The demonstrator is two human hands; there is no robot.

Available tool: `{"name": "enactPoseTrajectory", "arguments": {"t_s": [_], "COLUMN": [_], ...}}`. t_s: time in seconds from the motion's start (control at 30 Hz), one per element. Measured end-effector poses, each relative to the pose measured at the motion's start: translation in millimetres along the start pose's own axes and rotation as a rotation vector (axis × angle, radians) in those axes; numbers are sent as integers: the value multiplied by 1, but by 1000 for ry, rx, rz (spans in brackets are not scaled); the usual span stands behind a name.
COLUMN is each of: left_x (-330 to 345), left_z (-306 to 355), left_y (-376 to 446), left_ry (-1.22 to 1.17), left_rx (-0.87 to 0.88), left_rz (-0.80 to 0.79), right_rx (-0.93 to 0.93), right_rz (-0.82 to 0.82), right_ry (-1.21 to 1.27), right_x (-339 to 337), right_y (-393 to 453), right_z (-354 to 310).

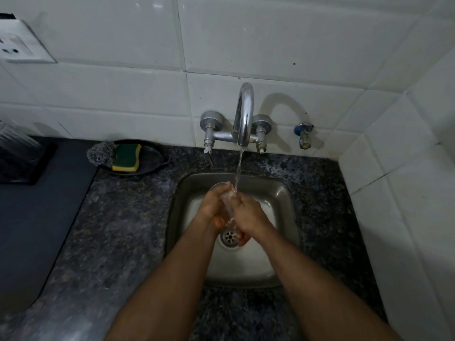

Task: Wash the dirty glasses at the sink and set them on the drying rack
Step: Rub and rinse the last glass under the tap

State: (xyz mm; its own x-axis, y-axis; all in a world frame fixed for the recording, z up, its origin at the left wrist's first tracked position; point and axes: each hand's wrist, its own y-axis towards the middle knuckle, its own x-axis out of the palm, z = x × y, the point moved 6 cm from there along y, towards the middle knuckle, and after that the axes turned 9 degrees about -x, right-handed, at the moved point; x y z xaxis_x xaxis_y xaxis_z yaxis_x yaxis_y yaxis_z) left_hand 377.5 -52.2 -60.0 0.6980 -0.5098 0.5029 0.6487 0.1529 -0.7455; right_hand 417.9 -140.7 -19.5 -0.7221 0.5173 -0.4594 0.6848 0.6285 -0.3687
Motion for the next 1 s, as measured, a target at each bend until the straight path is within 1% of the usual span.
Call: {"name": "enactPoseTrajectory", "arguments": {"t_s": [0.07,0.17,0.2,0.27,0.3,0.33,0.4,0.43,0.47,0.53,0.57,0.6,0.67,0.7,0.77,0.87,0.93,1.0], "left_x": [-2,-6,-8,-12,-11,-10,-7,-5,-3,0,0,0,-2,-3,-2,-4,-5,-7], "left_z": [-9,-17,-16,-13,-11,-8,1,5,9,13,12,11,6,1,-8,-13,-9,-1], "left_y": [0,0,-3,-4,-4,-4,-6,-5,-3,-3,-2,-1,0,1,-1,-1,-2,-4], "left_ry": [-42,-133,-163,-196,-214,-189,-47,18,55,75,66,39,-28,-44,-113,-234,-291,-365], "left_rx": [-3,-7,7,33,38,35,11,-10,-34,-54,-50,-38,-18,-24,-49,-78,-95,-105], "left_rz": [-28,-56,-40,2,7,26,103,121,123,114,110,103,80,65,37,14,21,49], "right_rx": [89,326,355,313,254,183,8,-64,-125,-183,-182,-140,3,88,206,341,289,158], "right_rz": [-59,-91,-83,-49,-27,-10,12,15,26,36,35,28,6,-36,-121,-122,-121,-124], "right_ry": [33,233,267,261,203,89,-256,-434,-551,-621,-602,-550,-308,-167,-21,193,317,391], "right_x": [1,3,5,8,10,9,9,10,11,13,12,9,1,-1,-2,0,5,10], "right_y": [3,4,4,8,8,5,-4,-10,-14,-14,-10,-5,7,13,19,16,15,9], "right_z": [-1,1,-1,-8,-11,-14,-20,-24,-29,-31,-30,-29,-23,-19,-16,-10,-6,-5]}}
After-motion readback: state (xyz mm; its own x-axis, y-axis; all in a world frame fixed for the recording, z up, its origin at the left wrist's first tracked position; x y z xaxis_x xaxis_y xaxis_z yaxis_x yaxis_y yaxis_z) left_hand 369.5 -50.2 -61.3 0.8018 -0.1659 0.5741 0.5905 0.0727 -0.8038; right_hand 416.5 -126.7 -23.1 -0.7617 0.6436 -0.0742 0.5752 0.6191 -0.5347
